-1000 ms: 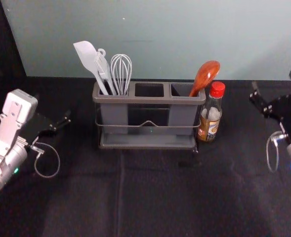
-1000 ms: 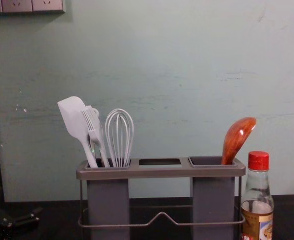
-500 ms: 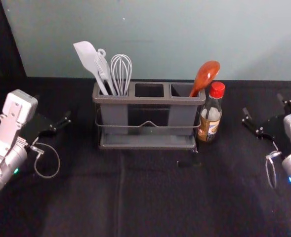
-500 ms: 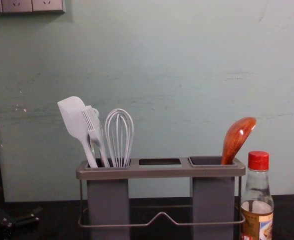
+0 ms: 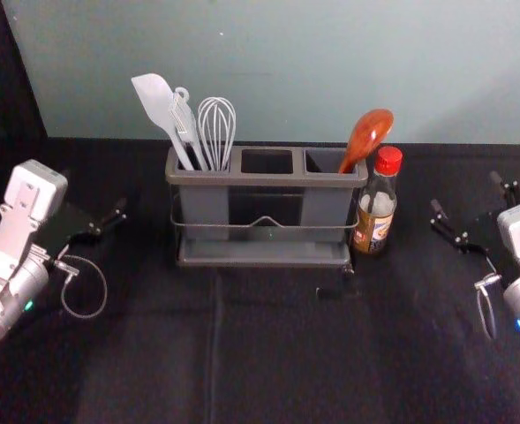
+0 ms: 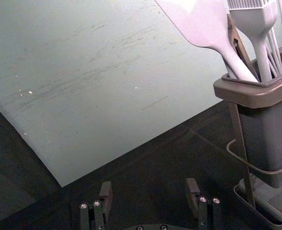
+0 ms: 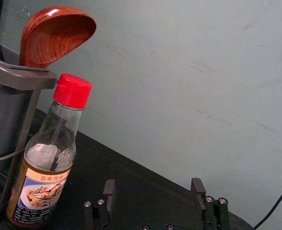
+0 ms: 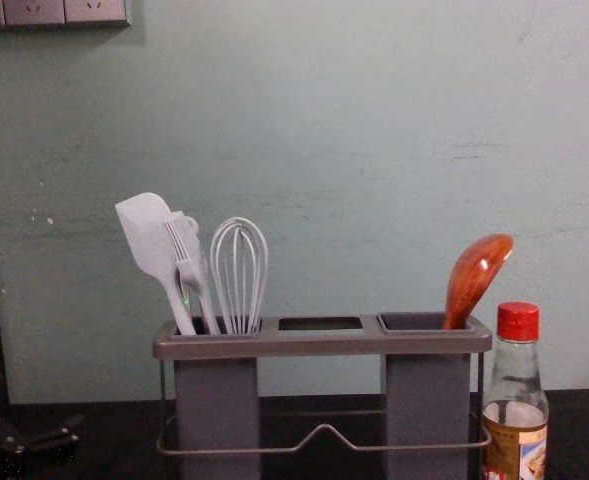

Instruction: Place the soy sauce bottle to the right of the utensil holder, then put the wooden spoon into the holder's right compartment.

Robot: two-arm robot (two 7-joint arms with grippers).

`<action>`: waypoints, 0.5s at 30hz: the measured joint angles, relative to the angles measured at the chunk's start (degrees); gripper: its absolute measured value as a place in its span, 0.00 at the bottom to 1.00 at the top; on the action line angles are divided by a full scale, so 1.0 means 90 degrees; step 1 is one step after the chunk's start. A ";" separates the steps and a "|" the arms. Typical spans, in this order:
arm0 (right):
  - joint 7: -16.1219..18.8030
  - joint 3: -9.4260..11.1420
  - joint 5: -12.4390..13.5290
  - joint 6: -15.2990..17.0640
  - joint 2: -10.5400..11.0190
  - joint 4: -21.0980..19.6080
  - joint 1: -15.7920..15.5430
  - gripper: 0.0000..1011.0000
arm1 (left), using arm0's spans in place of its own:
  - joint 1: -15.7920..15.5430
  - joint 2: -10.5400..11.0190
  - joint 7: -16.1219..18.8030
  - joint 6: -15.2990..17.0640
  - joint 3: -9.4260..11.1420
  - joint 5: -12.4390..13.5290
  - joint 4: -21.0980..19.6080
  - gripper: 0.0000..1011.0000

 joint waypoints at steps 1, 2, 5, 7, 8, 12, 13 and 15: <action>0.0001 0.0002 0.0001 0.0000 -0.0002 -0.0001 0.0000 0.99 | 0.0000 0.0000 0.0000 0.0000 0.0000 0.0000 0.0000 0.99; 0.0001 0.0003 0.0001 -0.0001 -0.0003 -0.0001 0.0000 0.99 | 0.0000 0.0000 0.0000 0.0000 0.0000 0.0000 0.0000 0.99; 0.0003 0.0006 0.0002 -0.0002 -0.0008 -0.0002 0.0001 0.99 | 0.0000 0.0000 0.0000 0.0000 0.0000 0.0000 0.0000 0.99; 0.0005 0.0008 0.0003 -0.0004 -0.0009 -0.0002 0.0002 0.99 | 0.0000 0.0000 0.0000 0.0000 0.0000 0.0000 0.0000 0.99; 0.0005 0.0008 0.0003 -0.0004 -0.0009 -0.0002 0.0002 0.99 | 0.0000 0.0000 0.0000 0.0000 0.0000 0.0000 0.0000 0.99; 0.0007 0.0011 0.0004 -0.0008 -0.0012 -0.0002 0.0004 0.99 | 0.0000 0.0000 0.0000 0.0000 0.0000 0.0000 0.0000 0.99; 0.0007 0.0012 0.0004 -0.0008 -0.0012 -0.0002 0.0004 0.99 | 0.0000 0.0000 0.0000 0.0000 0.0000 0.0000 0.0000 0.99; 0.0007 0.0014 0.0005 -0.0010 -0.0013 -0.0002 0.0005 0.99 | 0.0000 0.0000 0.0000 0.0000 0.0000 0.0000 0.0000 0.99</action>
